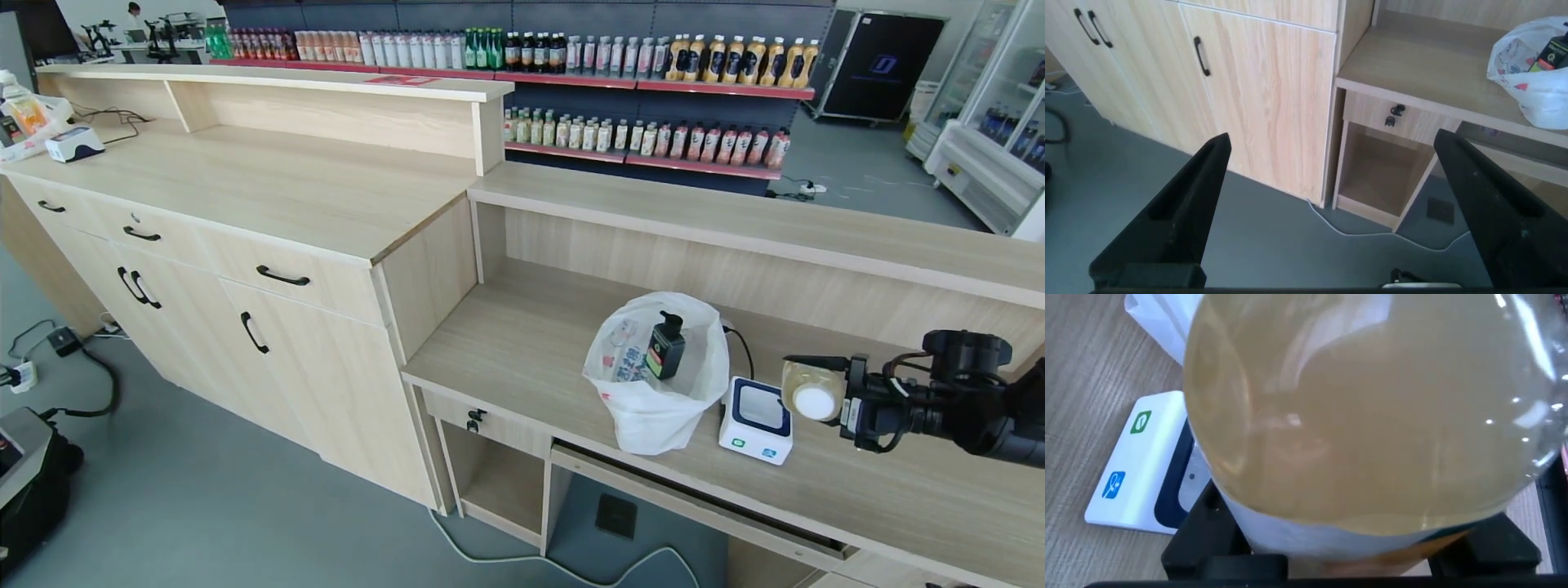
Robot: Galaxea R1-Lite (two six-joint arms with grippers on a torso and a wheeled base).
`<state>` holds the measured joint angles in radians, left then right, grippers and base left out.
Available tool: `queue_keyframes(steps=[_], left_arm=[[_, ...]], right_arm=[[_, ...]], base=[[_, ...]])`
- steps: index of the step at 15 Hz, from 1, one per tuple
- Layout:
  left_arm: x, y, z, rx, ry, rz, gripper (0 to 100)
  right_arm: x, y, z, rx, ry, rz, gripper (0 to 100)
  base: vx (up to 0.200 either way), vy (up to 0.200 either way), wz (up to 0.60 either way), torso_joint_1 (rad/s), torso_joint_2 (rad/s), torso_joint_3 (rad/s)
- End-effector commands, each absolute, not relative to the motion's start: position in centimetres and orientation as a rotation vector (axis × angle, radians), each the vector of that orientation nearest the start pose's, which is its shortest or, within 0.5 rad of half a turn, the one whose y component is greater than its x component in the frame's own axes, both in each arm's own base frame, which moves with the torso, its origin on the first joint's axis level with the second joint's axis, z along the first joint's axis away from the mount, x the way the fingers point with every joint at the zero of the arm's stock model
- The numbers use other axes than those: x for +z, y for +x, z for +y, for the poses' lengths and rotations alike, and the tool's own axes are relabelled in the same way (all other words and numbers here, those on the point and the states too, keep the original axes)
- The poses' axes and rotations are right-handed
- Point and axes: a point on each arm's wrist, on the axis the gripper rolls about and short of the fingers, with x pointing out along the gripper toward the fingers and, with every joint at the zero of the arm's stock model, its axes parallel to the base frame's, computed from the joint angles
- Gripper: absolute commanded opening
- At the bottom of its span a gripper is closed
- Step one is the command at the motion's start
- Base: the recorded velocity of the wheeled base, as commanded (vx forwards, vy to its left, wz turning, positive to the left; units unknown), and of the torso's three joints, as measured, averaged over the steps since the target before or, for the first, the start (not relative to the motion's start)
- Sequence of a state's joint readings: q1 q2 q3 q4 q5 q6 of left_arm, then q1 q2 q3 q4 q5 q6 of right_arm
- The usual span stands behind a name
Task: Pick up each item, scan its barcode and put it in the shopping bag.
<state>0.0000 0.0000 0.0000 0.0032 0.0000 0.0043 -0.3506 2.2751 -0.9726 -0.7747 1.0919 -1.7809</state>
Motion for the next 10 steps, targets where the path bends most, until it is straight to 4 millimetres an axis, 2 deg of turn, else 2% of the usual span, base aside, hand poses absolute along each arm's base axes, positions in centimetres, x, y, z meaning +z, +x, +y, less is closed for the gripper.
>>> queue_keyframes(steps=[1,10], left_arm=[[7.5,-2.3,0.0,0.0,0.005,0.003,100],[7.5,-2.3,0.0,0.0,0.005,0.003,100]], right_arm=[[2.7,37.5,-11.7,0.836,-1.312,-0.323,0],[0.7,37.9,-11.6,0.861,-1.284,-0.3,0]], base=[[0.0,0.0,0.0,0.0,0.0,0.0],[0.0,0.0,0.0,0.0,0.0,0.0]])
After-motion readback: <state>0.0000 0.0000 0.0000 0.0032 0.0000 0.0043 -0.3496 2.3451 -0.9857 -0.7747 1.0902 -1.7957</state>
